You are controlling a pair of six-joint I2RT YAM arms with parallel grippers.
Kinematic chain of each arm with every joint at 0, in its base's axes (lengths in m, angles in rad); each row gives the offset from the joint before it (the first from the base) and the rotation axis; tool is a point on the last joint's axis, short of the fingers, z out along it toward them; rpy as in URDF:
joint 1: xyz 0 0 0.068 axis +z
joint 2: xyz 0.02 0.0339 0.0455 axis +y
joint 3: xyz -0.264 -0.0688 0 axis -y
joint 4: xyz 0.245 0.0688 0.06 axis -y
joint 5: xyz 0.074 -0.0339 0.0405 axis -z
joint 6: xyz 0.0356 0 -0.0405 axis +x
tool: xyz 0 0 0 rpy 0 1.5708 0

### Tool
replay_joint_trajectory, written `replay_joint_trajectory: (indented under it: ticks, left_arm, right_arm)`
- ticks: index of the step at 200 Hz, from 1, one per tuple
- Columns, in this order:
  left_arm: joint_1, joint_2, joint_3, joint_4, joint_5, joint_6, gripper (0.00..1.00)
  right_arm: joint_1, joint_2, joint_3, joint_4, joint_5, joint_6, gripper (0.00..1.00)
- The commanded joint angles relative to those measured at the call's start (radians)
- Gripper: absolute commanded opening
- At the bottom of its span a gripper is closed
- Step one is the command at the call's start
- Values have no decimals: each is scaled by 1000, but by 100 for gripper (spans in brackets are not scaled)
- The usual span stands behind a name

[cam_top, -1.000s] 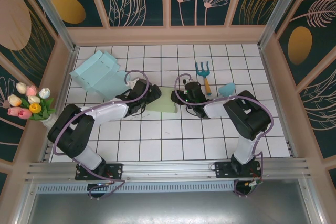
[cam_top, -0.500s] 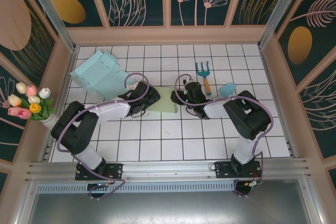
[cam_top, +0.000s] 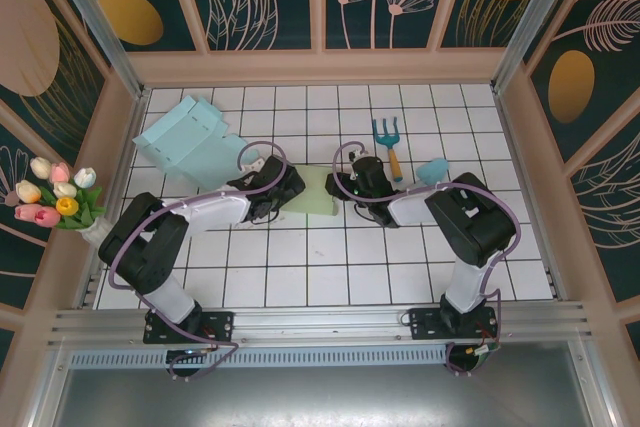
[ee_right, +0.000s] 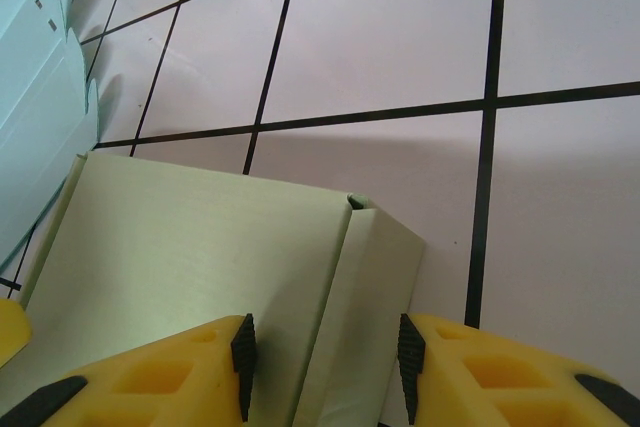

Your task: Fold the paper box

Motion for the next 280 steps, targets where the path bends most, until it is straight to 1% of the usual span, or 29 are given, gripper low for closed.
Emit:
replay_joint_trajectory:
  ticks: [1, 24, 39, 66, 97, 112, 147, 188, 240, 249, 256, 280]
  left_arm:
    - [-19, -5, 42, -76, -56, -28, 94]
    - [-48, -17, 88, -189, -112, -51, 95]
    - [-51, 0, 161, -259, -124, -53, 95]
    - [-52, 39, 204, -309, -146, -60, 95]
    - [-54, 57, 204, -283, -78, -69, 95]
    - [-54, 105, 213, -286, -90, -71, 95]
    - [-54, 146, 222, -296, -126, -68, 95]
    - [-54, 173, 203, -250, -82, -60, 95]
    - [-55, 176, 170, -214, -54, -90, 94]
    - [-55, 177, 160, -205, -48, -94, 93]
    - [-55, 179, 153, -195, -42, -96, 91]
    - [-54, 189, 138, -182, -35, -95, 90]
  right_arm:
    - [-2, 41, -28, -48, 22, -18, 45]
    - [-2, 49, -28, -41, 19, -16, 45]
    - [-3, 52, -26, -41, 19, -16, 45]
    - [-2, 51, -27, -38, 14, -16, 45]
    - [-5, 43, -33, -44, 21, -21, 45]
    - [-5, 39, -36, -44, 22, -22, 45]
    - [-7, 26, -46, -43, 22, -24, 45]
    - [-9, 24, -55, -39, 23, -26, 45]
    - [-11, 30, -62, -27, 22, -24, 45]
    - [-10, 32, -63, -25, 22, -24, 45]
    - [-11, 32, -63, -24, 21, -24, 45]
    - [-11, 33, -64, -22, 20, -25, 45]
